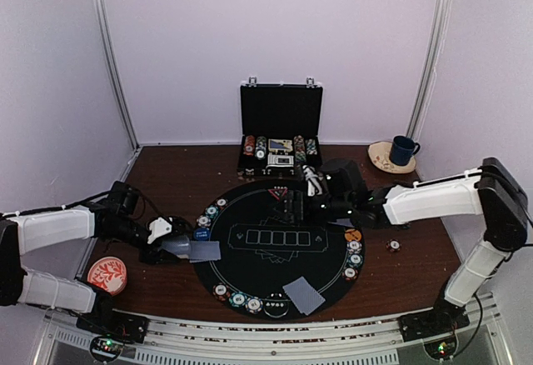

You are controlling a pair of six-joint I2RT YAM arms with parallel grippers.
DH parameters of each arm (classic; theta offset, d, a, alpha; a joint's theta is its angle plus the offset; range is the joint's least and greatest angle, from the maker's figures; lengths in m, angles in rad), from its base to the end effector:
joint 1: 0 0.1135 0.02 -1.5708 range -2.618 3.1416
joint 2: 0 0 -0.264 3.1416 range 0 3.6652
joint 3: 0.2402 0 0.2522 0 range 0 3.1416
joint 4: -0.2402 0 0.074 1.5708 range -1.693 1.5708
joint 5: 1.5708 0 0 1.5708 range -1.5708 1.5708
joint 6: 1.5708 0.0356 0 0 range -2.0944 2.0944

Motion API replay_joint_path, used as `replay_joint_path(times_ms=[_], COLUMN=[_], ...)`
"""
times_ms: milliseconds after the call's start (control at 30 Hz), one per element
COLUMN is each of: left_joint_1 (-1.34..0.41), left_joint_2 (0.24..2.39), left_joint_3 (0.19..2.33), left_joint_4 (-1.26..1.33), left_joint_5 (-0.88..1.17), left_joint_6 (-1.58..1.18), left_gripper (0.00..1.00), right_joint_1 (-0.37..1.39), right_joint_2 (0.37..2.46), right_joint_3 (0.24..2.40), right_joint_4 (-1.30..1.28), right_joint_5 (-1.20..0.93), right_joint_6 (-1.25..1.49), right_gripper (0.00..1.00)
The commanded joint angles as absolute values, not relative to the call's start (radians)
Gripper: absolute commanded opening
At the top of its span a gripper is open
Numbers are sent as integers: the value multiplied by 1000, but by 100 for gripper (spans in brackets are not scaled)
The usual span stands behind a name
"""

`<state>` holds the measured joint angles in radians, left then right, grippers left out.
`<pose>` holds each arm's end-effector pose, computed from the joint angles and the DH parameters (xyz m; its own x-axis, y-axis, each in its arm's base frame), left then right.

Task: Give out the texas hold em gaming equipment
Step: Pick up the poker card from the face-down deck piles.

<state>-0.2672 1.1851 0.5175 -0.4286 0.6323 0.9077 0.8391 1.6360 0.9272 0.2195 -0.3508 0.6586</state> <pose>0.1846 -0.0723 0.1622 -0.1549 0.7015 -0.6956 0.9676 0.2499 0.0366 0.2294 0.2738 0.2125 -0.8000 -0.0307 -0.5992 -0.5207 0.5318 0.6679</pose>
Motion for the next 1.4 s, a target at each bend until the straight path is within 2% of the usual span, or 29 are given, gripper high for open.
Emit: replay_joint_path(times_ms=[0,233,567,1100,1367], left_joint_1=[-262,-262,-263,-263,-263], left_joint_2=[1161,1149,1146,1158,1159], left_joint_3=[520,517,517,519,519], left_joint_4=[-420,-419,-419,-419,-420], left_joint_5=[655,659,668,668,669], left_joint_6=[914,912,915,915,915], left_gripper=[11,11,11,11,11], right_joint_1=[951,1047,1089,1116,1117], right_joint_2=[1809,2111,2343,2432,2465], right_joint_3=[1066,1349,1567,1629,1672], right_joint_4=[384,444,507,537,492], right_joint_5=[-337,-364,-425,-467,-462], right_joint_6=[757,848,942,974,978], right_gripper=[77,79,80,80,74])
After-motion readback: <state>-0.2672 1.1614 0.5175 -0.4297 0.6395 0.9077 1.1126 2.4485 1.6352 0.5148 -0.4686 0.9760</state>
